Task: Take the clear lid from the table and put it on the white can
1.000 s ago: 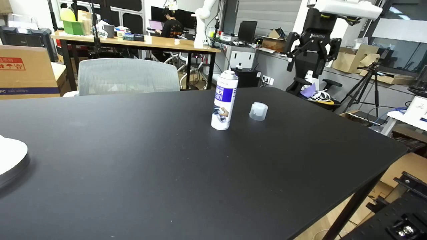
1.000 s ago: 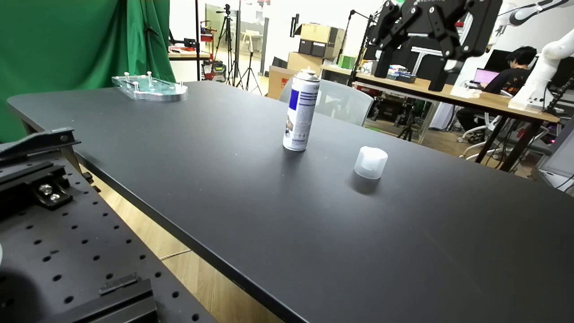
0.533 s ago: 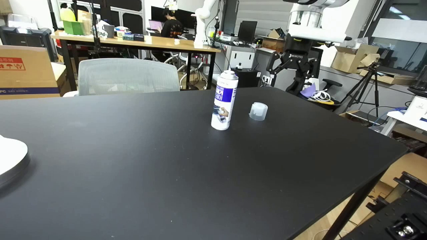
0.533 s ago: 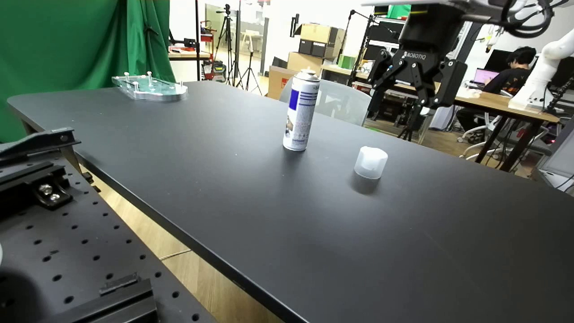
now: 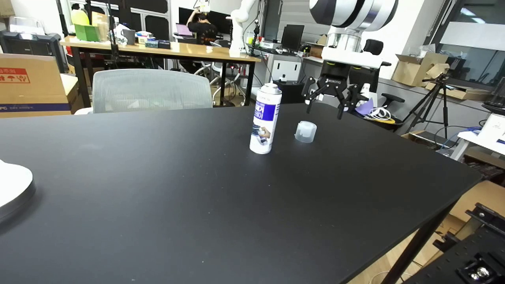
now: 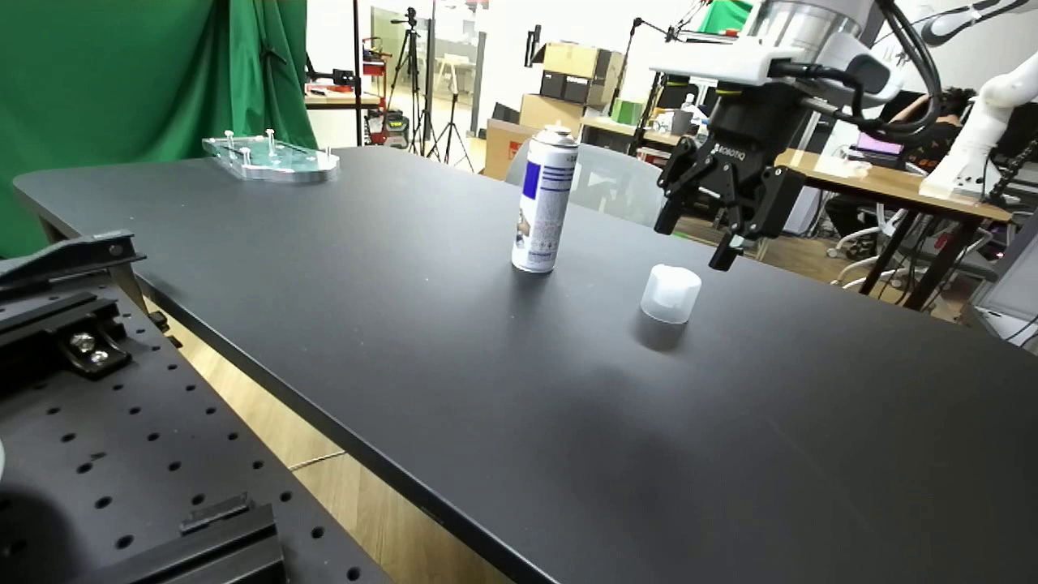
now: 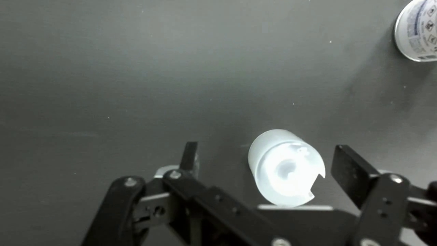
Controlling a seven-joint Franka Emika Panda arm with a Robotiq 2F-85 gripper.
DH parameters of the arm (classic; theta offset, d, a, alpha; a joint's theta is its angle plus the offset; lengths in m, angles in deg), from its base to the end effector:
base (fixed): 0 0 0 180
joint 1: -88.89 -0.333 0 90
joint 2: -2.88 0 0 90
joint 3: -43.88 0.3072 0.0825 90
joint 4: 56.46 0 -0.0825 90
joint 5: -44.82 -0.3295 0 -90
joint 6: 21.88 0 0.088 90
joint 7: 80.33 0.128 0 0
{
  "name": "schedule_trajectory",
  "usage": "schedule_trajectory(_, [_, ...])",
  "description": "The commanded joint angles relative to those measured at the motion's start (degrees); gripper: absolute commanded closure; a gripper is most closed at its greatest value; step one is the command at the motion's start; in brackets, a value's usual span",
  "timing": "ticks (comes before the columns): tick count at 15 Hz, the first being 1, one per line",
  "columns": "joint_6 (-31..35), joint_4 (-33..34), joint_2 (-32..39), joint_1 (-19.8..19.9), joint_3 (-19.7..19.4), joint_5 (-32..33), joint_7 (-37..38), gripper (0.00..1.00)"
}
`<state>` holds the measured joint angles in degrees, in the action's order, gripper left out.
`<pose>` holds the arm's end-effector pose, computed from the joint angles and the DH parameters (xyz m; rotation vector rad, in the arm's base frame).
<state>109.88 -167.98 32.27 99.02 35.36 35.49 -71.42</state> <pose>0.5350 -0.1718 0.2189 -2.9508 0.8894 0.2264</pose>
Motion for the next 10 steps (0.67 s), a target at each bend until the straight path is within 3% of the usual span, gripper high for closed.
schedule_trajectory(1, [-1.1, 4.8, 3.6, -0.3, 0.0, -1.2, 3.9, 0.0])
schedule_trajectory(10, [1.5, 9.3, 8.8, -1.6, -0.3, -1.2, 8.4, 0.0])
